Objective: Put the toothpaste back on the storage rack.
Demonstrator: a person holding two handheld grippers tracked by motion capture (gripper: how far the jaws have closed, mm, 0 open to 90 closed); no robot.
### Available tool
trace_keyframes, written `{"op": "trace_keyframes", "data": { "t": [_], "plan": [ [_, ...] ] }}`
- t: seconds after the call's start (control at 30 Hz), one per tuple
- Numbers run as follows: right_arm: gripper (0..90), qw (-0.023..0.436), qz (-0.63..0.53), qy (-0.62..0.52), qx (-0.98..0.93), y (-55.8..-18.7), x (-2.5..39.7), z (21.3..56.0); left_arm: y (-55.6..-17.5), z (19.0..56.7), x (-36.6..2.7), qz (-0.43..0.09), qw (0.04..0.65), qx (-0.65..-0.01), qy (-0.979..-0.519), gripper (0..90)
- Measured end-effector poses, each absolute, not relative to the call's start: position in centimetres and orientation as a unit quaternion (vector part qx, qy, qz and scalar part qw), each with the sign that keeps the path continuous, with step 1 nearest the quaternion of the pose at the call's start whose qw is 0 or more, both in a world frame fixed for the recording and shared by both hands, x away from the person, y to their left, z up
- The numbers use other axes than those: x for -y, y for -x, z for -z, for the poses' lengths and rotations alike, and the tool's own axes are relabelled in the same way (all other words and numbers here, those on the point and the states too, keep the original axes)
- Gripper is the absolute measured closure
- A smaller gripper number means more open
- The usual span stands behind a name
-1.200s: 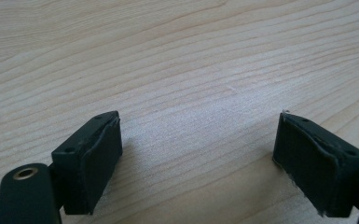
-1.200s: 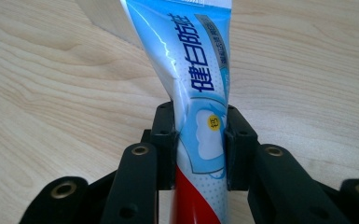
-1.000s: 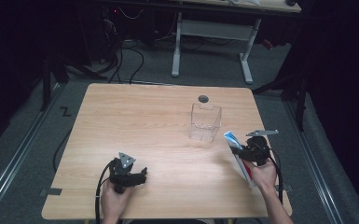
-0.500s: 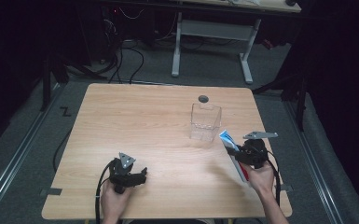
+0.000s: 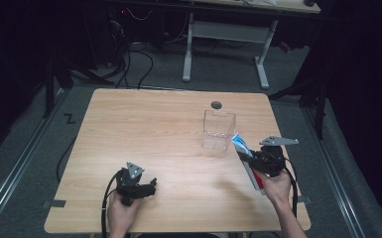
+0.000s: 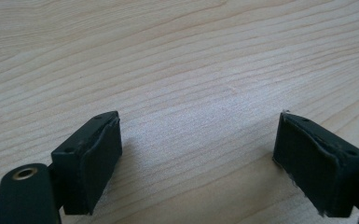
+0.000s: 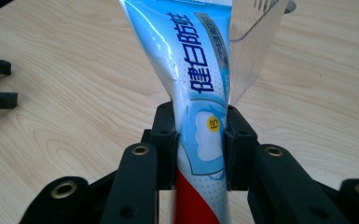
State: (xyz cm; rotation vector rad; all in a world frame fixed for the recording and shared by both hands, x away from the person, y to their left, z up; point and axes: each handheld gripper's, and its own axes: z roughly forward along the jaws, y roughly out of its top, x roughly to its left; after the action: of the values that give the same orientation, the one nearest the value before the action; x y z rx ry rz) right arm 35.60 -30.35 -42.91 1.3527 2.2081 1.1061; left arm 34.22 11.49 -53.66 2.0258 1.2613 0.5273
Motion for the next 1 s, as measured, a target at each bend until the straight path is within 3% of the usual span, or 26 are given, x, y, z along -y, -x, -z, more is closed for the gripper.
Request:
{"op": "trace_keyframes", "data": {
  "t": [1.0],
  "plan": [
    [70.0,0.184,-0.416,-0.451,-0.768,-38.5,29.0,39.5,-34.2,53.7,-11.5,-0.203,0.342,-0.484,-0.779,15.5]
  ]
}}
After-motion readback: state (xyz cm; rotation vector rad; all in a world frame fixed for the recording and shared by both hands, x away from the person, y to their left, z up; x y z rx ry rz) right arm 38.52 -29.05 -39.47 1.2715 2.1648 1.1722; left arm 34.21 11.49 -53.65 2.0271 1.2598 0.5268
